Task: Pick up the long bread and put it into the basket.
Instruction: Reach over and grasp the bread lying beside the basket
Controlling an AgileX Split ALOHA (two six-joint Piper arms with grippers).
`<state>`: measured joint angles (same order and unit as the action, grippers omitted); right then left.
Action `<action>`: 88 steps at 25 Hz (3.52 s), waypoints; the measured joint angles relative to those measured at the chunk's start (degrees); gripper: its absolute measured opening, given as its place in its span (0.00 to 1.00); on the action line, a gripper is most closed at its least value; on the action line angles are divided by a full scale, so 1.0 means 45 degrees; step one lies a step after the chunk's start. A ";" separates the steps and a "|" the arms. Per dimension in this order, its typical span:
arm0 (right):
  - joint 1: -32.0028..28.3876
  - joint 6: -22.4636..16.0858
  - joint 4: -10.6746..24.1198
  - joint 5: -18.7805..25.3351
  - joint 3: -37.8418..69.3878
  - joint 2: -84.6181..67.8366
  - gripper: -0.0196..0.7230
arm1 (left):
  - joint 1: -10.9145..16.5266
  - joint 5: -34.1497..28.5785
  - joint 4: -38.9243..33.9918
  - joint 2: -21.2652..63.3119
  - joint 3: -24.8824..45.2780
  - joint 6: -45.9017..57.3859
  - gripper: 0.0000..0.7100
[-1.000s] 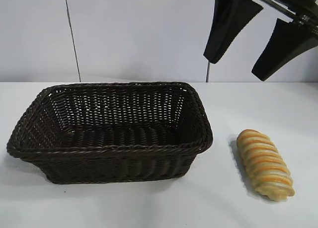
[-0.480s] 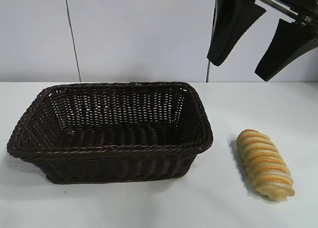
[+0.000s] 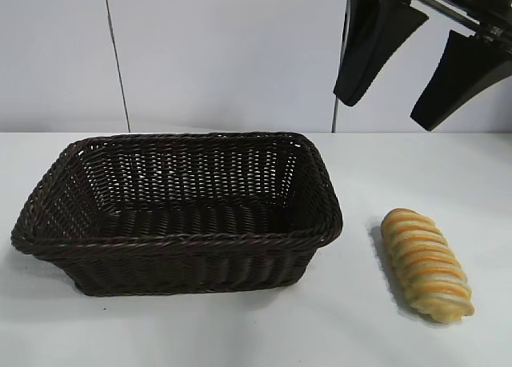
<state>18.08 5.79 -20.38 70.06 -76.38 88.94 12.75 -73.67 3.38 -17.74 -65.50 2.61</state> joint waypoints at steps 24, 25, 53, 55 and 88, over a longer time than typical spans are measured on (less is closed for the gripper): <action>0.0000 0.0000 0.0000 0.0013 0.0000 0.0000 0.76 | 0.0000 -0.0003 -0.0255 0.4149 0.7767 -0.0147 0.75; 0.0000 0.0000 0.0000 0.0013 0.0000 0.0000 0.76 | 0.0000 -0.0003 -0.0255 0.4149 0.7767 -0.0159 0.75; 0.0000 -0.0335 0.0435 0.0151 -0.2294 -0.0265 0.76 | -0.0494 -0.0003 -0.0168 0.4149 0.7767 -0.0159 0.75; 0.0000 -0.0614 0.0793 0.0173 -0.3119 -0.0416 0.76 | -0.0494 -0.0003 -0.0157 0.4149 0.7767 -0.0159 0.75; -0.1075 -0.2707 0.4928 0.0329 -0.2307 0.0632 0.76 | -0.0494 -0.0003 -0.0157 0.4149 0.7767 -0.0171 0.75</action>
<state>13.25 -6.39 1.80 71.54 -86.76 91.79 10.53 -73.68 2.67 0.93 -30.54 1.84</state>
